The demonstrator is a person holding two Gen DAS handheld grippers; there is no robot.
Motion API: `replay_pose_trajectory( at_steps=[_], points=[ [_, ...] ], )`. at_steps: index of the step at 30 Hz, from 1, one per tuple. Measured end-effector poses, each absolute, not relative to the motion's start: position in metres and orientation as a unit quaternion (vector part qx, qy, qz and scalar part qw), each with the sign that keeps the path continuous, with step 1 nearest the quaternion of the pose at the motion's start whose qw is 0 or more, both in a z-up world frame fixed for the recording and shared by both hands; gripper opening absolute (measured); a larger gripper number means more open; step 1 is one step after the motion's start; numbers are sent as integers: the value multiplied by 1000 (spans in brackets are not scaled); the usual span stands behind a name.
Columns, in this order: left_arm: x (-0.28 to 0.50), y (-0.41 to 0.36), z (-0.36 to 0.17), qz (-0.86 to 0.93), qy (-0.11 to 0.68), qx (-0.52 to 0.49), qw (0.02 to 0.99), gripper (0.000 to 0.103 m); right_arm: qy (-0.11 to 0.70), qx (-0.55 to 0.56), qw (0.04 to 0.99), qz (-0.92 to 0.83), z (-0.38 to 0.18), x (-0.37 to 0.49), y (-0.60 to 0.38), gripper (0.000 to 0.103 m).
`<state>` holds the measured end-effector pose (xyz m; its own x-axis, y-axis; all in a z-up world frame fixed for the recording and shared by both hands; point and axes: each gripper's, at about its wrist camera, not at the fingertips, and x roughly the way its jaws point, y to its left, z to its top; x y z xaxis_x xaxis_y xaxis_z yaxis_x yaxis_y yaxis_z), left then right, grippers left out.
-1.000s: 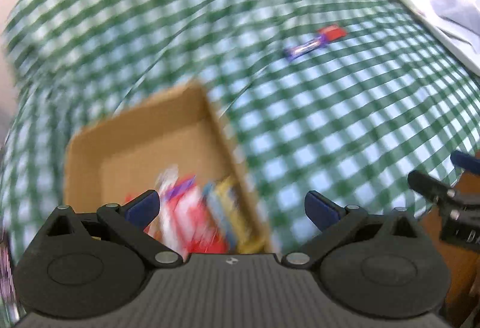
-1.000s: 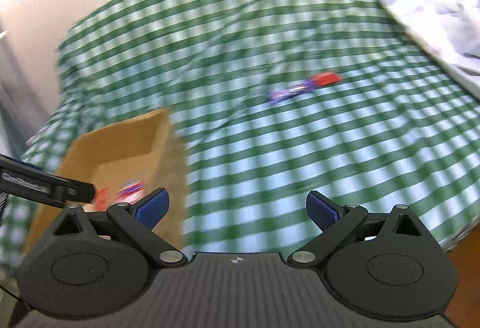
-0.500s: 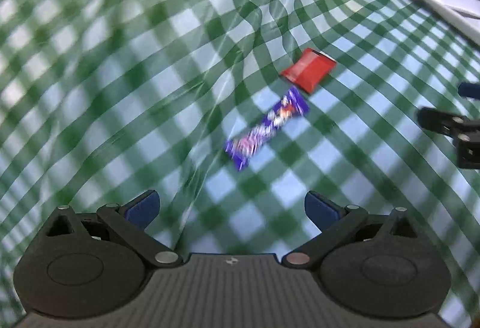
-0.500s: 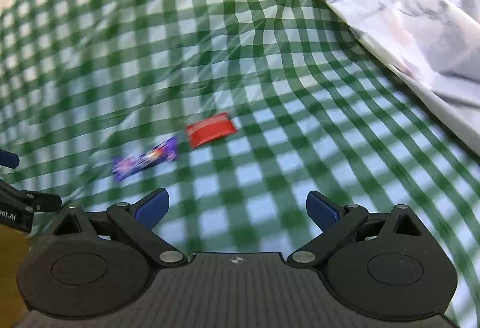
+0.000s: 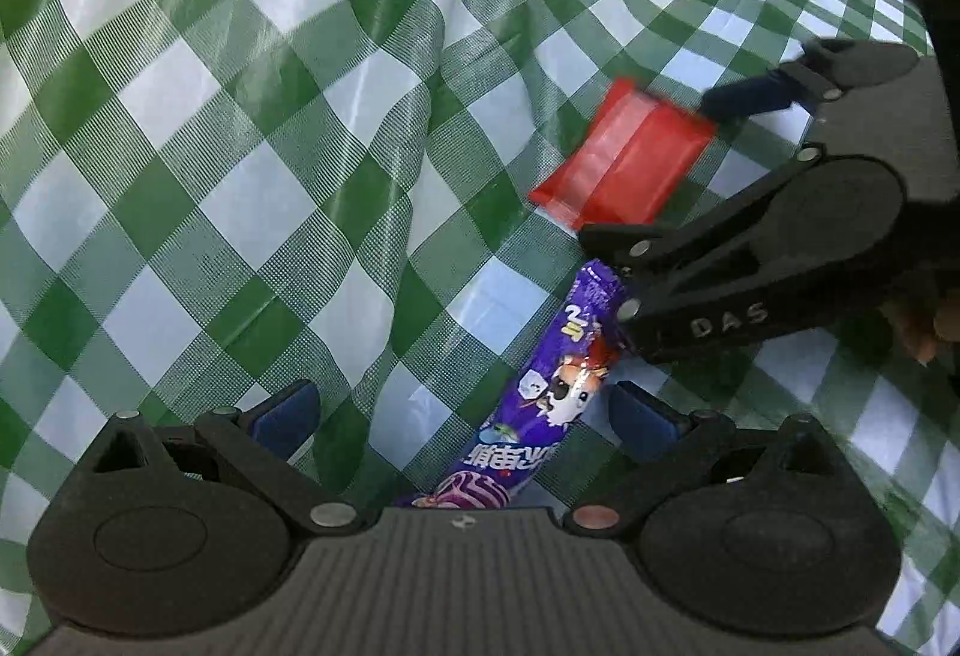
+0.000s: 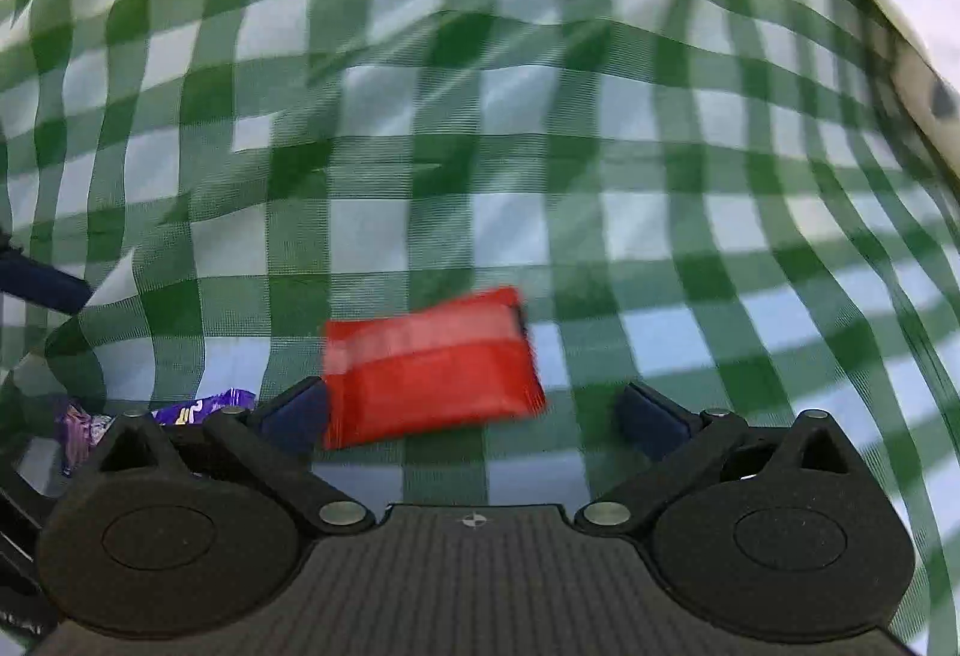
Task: Organize snacks
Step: 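Grasp the purple bar with left tool while right tool grasps small red pack, then carry the purple bar with left tool while right tool carries red pack into box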
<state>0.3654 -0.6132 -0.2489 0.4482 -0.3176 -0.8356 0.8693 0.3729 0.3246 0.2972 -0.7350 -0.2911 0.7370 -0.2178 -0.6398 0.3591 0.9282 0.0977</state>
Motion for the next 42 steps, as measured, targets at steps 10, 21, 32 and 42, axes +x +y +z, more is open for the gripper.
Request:
replay_pose_trajectory(
  at_steps=[10,21,32,42],
  points=[
    [354,-592,-236,-423,383,332,751,14,296,48,944,-137,-296,287,-715,63],
    [274,-478,-213,-408,451,267,748,14,308,105,932,-161,-284,165,-651,57],
    [181,-373,-122,-378,436,190,794,14,251,225,915,-223,-206,32,-581,57],
    [72,-247,-46,-361,379,163,837,14,235,220,931,-174,-111,-55,-467,57]
  ],
)
